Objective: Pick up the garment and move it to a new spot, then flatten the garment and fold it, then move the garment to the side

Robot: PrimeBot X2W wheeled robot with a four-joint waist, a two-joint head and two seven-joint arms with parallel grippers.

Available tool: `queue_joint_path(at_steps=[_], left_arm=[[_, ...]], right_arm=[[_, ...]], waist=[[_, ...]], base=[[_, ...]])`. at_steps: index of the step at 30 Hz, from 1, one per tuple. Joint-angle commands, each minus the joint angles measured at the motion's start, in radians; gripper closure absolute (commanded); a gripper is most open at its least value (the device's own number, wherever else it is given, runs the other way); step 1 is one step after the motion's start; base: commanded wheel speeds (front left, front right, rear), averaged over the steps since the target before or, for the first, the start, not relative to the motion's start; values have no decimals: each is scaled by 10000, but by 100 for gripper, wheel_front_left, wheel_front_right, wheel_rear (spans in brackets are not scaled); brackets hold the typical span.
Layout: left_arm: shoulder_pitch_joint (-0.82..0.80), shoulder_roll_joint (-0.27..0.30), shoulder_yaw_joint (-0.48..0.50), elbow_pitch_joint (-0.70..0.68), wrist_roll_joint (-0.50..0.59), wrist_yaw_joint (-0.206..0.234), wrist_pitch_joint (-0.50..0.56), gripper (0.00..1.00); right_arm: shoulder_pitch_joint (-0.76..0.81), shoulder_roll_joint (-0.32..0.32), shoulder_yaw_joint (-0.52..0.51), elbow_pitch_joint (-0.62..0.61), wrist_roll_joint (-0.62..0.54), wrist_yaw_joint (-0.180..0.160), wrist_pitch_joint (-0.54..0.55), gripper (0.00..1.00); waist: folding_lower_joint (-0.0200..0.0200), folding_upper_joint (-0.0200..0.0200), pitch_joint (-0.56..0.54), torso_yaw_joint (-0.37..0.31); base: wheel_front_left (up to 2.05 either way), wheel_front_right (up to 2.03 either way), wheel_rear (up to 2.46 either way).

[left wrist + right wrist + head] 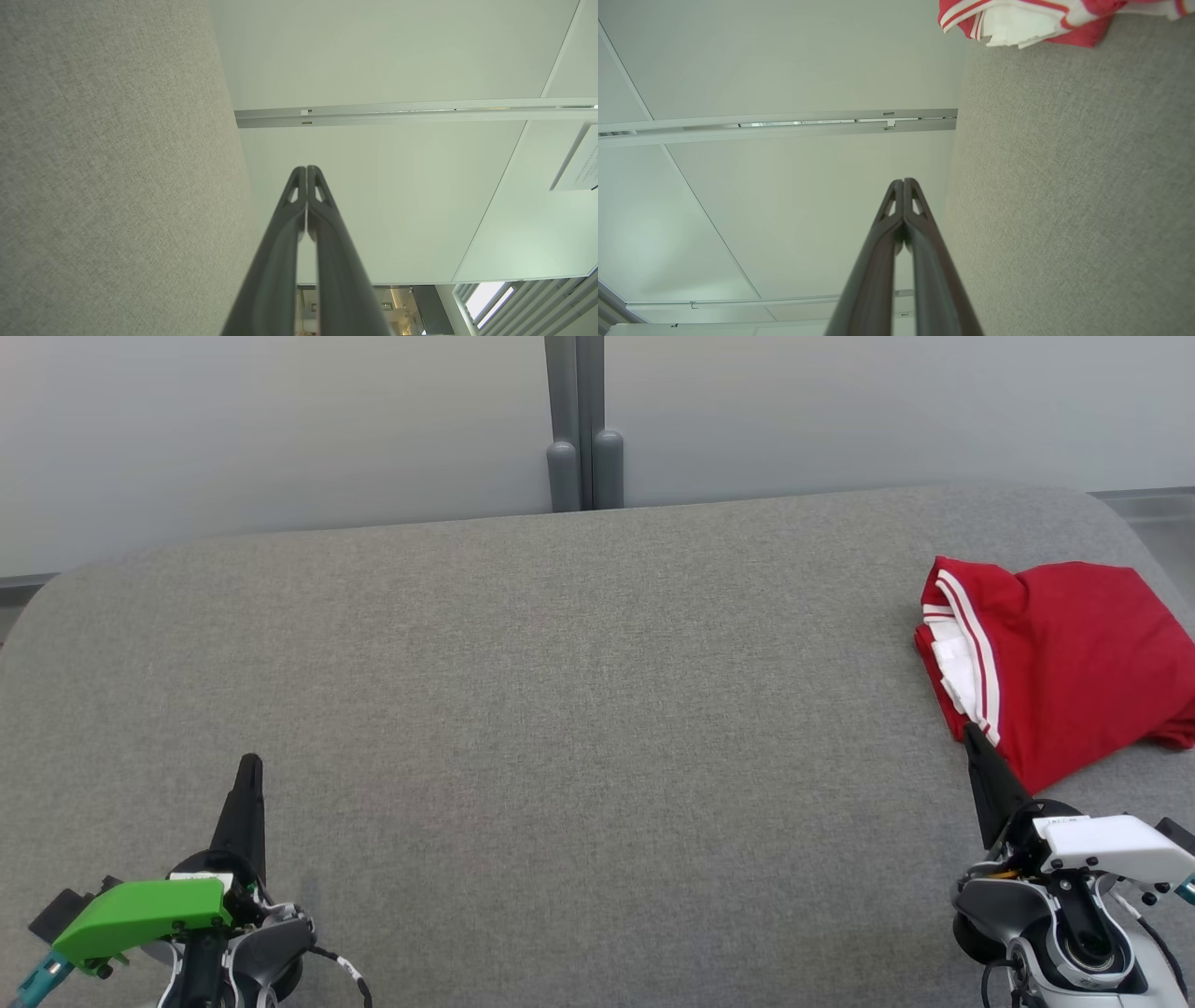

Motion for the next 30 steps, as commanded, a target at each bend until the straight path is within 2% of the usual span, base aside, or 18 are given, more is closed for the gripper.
queue_joint_path(at_steps=[1,30], left_arm=[[-135,67,29,-31,-2,-42,30,100],[-136,67,28,-32,-2,-42,30,100]], right_arm=[[102,-45,-23,-36,60,4,27,100],[101,-45,-23,-36,60,4,26,100]], waist=[[0,0,0,0],[0,0,0,0]], base=[[0,0,0],[0,0,0]])
